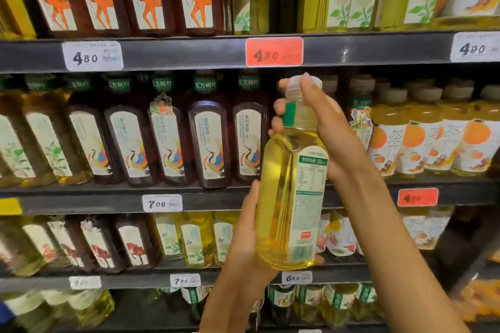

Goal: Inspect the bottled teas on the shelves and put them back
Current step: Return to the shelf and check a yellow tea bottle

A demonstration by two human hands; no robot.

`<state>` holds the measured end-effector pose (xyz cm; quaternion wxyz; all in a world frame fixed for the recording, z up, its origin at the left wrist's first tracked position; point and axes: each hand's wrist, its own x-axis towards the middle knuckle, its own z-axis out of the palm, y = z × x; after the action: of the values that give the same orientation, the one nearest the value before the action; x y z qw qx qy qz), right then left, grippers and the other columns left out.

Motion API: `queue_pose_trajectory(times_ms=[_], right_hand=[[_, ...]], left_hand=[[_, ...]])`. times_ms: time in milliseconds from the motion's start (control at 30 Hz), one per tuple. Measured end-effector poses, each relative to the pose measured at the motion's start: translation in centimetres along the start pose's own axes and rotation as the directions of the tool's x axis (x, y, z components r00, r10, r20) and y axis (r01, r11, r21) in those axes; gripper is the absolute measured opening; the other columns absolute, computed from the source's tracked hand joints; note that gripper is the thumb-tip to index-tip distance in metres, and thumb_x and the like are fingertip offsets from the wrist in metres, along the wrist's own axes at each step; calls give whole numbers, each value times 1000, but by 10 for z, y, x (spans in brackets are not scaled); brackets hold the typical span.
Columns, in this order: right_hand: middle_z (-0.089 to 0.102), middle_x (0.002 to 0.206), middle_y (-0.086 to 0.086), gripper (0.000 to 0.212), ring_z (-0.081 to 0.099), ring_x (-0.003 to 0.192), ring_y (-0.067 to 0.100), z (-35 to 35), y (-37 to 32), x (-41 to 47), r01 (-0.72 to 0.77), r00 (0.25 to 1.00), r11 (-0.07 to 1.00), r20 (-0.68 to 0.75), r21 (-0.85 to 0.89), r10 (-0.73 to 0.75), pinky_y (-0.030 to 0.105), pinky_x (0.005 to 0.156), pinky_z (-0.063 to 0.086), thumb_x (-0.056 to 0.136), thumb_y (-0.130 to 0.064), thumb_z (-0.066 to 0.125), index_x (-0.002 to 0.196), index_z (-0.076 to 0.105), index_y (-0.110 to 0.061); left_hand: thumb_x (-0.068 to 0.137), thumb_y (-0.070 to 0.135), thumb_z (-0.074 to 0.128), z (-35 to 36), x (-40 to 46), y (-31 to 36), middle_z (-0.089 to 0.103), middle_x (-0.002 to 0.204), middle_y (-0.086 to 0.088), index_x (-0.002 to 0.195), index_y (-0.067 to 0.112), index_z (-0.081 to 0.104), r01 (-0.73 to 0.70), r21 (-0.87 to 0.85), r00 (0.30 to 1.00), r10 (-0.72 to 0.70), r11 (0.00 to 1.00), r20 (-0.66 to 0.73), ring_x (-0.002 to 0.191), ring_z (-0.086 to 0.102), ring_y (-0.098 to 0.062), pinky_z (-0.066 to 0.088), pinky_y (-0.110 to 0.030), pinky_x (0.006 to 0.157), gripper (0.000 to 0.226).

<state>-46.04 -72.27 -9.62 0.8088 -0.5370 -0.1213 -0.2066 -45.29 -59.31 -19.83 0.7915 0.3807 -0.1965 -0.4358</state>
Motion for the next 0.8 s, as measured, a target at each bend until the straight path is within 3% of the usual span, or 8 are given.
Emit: queue_pose_trajectory(times_ms=[67,133,267,400,533,633,700,800], right_hand=[[61,73,3,25,60,59,17,0,0,-1,51,998,997,-27,-57,-53,31,59,50,96,-32,50,109,49,-12],[62,73,4,21,61,59,18,2,-1,-2,104,990,983,-79,-154,-117,29,55,51,95,-31,54,104,52,-13],[66,74,5,19,65,63,18,5,-2,0,113,979,956,-133,-270,-153,29,55,54,94,-32,59,103,56,-16],[68,78,6,28,67,67,19,-1,0,1,-11,1000,995,-29,-100,8,30,61,55,89,-33,58,106,56,-11],[62,68,1,32,62,58,14,-10,18,-3,-121,993,972,36,202,116,26,60,52,86,-42,55,102,55,-14],[62,69,2,24,61,60,15,-17,24,-4,-63,993,997,-97,45,67,27,56,51,90,-39,60,96,58,-16],[65,69,3,22,64,61,16,-17,26,-4,-26,987,994,-163,-105,8,28,56,53,88,-40,63,87,67,-19],[67,72,5,23,67,64,17,-11,27,-2,-31,986,989,-169,-147,5,29,57,55,87,-41,64,88,68,-19]], left_hand=[[78,62,40,-4,-1,3,71,112,-7,114,24,69,-42,104,998,46,994,-34,98,70,-25,53,-46,88,60],[74,62,42,-7,0,10,71,114,-1,119,27,64,-84,199,992,100,977,-76,107,66,-19,47,-44,100,61],[63,67,48,-6,4,10,72,110,-7,112,27,70,-128,219,988,143,967,-51,99,69,-26,54,-46,90,67],[80,62,41,-11,6,1,73,89,-19,101,16,75,-50,71,999,48,996,25,69,72,-30,59,-40,58,61],[94,59,30,-23,6,-3,74,99,-13,107,29,73,-41,186,999,38,982,18,85,72,-29,58,-48,78,54],[73,81,45,-30,5,6,71,114,7,107,50,67,-62,387,995,86,920,-45,111,64,-17,41,-48,105,51],[64,85,49,-32,5,8,73,108,9,99,52,69,-67,446,997,80,893,-11,107,66,-14,46,-41,100,52],[57,79,49,-29,7,7,76,92,0,89,41,76,-72,391,994,98,917,-47,87,73,-16,58,-30,72,56]])
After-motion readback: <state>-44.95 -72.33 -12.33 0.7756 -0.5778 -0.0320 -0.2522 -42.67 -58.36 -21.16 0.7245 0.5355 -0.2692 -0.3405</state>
